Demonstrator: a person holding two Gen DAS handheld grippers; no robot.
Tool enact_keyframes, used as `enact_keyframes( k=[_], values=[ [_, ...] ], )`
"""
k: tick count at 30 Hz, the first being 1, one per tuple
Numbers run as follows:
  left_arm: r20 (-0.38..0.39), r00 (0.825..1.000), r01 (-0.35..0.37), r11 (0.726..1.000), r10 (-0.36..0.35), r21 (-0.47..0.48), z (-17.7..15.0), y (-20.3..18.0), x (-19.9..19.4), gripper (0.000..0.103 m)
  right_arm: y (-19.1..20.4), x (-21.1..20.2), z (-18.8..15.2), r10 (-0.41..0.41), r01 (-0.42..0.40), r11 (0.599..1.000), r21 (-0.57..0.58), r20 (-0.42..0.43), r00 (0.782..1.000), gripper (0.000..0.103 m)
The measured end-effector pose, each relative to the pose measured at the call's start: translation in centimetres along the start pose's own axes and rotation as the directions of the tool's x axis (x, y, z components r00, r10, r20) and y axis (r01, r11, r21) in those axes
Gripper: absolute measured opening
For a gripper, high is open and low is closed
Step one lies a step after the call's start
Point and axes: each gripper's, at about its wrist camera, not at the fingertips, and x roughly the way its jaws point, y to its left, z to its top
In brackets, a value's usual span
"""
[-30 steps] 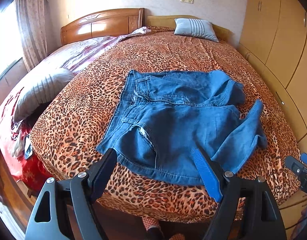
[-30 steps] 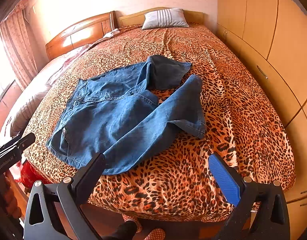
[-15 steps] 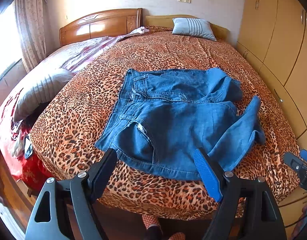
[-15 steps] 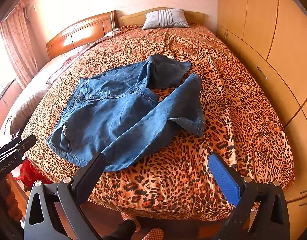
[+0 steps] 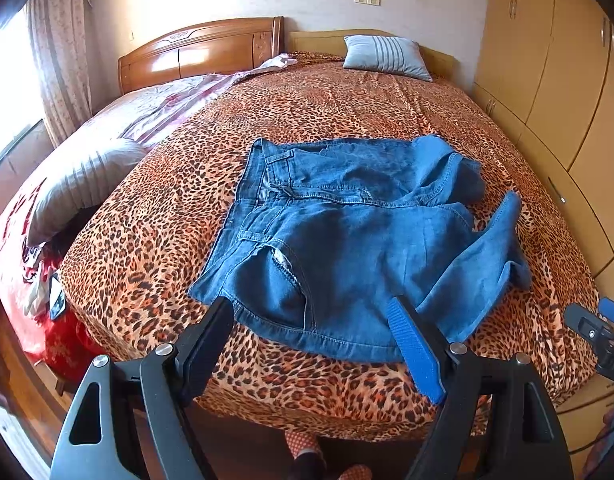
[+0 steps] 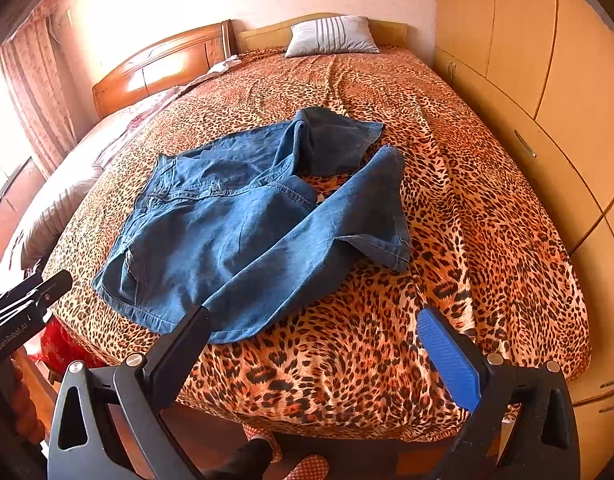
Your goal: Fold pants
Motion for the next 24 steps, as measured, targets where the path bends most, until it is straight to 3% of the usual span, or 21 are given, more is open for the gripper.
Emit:
enact_keyframes(
  k=[19,24],
  values=[
    [-0.068,0.998,0.018,0.999,-0.016,0.031,2.7,-0.1,4.3,0.08,0.1,2.8,1.0,-0.005,0.006,1.0,0.025,-0.037,0.999,0.103],
    [-0.178,0.984,0.016,1.0,-0.014,0.007,4.6,1.4,8.1,0.081,-2.1,4.4,2.1,0.028,-0.021,0.994,0.108,-0.065,0.998,0.103]
  ],
)
